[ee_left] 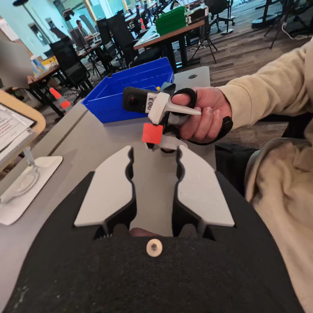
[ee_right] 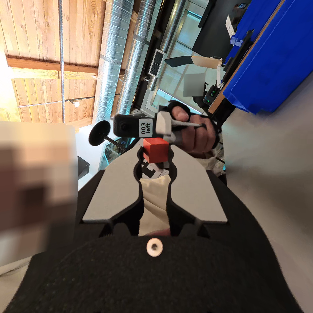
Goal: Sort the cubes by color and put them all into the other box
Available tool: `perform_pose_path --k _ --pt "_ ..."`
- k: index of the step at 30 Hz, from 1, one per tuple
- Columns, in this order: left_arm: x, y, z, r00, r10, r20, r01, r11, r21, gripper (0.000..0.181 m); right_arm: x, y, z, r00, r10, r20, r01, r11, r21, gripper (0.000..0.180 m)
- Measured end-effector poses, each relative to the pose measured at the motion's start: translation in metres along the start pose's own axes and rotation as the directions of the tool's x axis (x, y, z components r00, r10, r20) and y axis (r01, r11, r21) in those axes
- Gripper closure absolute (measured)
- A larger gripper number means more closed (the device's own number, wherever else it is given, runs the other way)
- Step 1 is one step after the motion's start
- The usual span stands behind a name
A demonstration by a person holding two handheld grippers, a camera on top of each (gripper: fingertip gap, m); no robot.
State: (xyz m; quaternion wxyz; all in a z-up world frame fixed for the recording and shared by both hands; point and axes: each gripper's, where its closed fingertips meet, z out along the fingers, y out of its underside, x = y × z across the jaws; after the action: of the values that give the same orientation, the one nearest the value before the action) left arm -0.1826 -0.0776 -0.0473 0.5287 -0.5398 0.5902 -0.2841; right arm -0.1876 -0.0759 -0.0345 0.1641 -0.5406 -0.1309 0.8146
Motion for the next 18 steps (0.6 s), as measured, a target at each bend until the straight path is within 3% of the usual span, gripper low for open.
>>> perform_pose_path --k 4,6,8,10,13,14,18 --pt "-0.015 -0.012 -0.041 0.976 -0.182 0.123 0.172 0.981 0.090 0.118 -0.001 -0.005 -0.024 0.972 -0.169 -0.164 0.174 0.985 0.013 0.152" --pt "-0.030 -0.002 -0.061 0.912 -0.333 0.240 0.307 0.942 0.137 0.116 0.005 -0.008 -0.043 0.886 -0.318 -0.338 0.334 0.942 -0.009 0.153" --pt "-0.045 0.031 -0.079 0.793 -0.451 0.410 0.422 0.892 0.164 0.119 0.015 -0.014 -0.071 0.704 -0.452 -0.548 0.499 0.864 -0.072 0.152" --pt "-0.047 0.069 -0.091 0.689 -0.480 0.543 0.481 0.863 0.153 0.124 0.024 -0.019 -0.102 0.463 -0.520 -0.718 0.616 0.771 -0.161 0.152" --pt "-0.038 0.113 -0.098 0.630 -0.423 0.652 0.511 0.857 0.062 0.128 0.034 -0.018 -0.139 0.163 -0.535 -0.829 0.672 0.676 -0.304 0.152" --pt "-0.035 0.120 -0.097 0.628 -0.409 0.662 0.513 0.858 0.043 0.130 0.038 -0.014 -0.144 0.124 -0.537 -0.835 0.662 0.671 -0.333 0.152" --pt "-0.030 0.116 -0.092 0.666 -0.372 0.647 0.475 0.880 0.018 0.130 0.037 -0.012 -0.143 0.120 -0.536 -0.836 0.661 0.672 -0.336 0.152"
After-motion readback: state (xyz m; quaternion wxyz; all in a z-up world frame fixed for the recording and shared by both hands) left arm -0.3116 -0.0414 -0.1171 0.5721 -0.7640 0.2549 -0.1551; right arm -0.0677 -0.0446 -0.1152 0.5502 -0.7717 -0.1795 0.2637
